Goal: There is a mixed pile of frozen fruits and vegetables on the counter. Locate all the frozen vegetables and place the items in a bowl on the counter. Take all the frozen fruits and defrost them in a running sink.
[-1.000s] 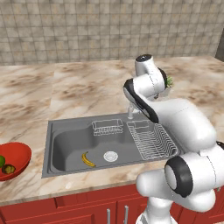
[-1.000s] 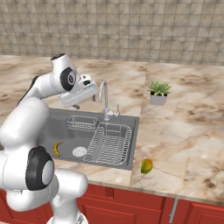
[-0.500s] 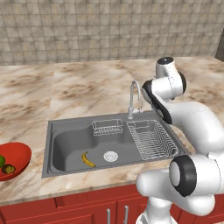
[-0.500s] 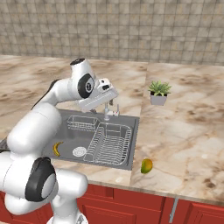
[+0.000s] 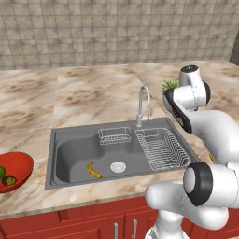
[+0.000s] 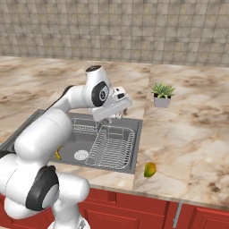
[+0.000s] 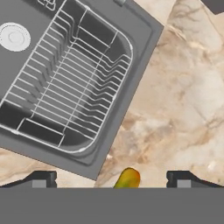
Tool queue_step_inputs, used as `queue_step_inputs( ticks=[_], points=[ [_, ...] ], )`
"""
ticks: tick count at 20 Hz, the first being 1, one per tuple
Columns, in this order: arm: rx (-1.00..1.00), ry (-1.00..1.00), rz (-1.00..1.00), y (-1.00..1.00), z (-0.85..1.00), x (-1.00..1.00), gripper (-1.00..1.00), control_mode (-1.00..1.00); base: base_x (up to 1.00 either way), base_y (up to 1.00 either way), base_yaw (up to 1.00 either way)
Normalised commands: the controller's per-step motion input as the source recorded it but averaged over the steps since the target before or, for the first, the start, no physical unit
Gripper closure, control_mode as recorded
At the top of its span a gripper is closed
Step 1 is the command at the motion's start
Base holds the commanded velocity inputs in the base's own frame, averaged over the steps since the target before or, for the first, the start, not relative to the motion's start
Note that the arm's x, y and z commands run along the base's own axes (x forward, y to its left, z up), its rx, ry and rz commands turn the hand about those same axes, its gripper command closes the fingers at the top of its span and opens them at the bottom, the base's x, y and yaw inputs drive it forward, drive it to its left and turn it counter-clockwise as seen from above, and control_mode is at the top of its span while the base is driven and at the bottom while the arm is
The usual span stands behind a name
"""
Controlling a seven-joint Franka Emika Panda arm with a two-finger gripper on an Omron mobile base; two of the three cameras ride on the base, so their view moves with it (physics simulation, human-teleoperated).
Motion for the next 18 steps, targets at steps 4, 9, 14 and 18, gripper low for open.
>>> queue_step_inputs(
  ticks=[4, 9, 14, 18],
  points=[
    [0.0, 0.0, 0.0, -0.35, -0.34, -0.45, -1.0, -1.0, 0.0, 0.0, 0.0],
    [0.0, 0.0, 0.0, -0.35, -0.39, -0.51, -1.0, -1.0, 0.0, 0.0, 0.0],
    [0.0, 0.0, 0.0, -0.34, -0.35, -0.62, -1.0, -1.0, 0.0, 0.0, 0.0],
    [0.0, 0.0, -0.03, -0.25, -0.38, -0.5, -1.0, -1.0, 0.0, 0.0, 0.0]
  ],
)
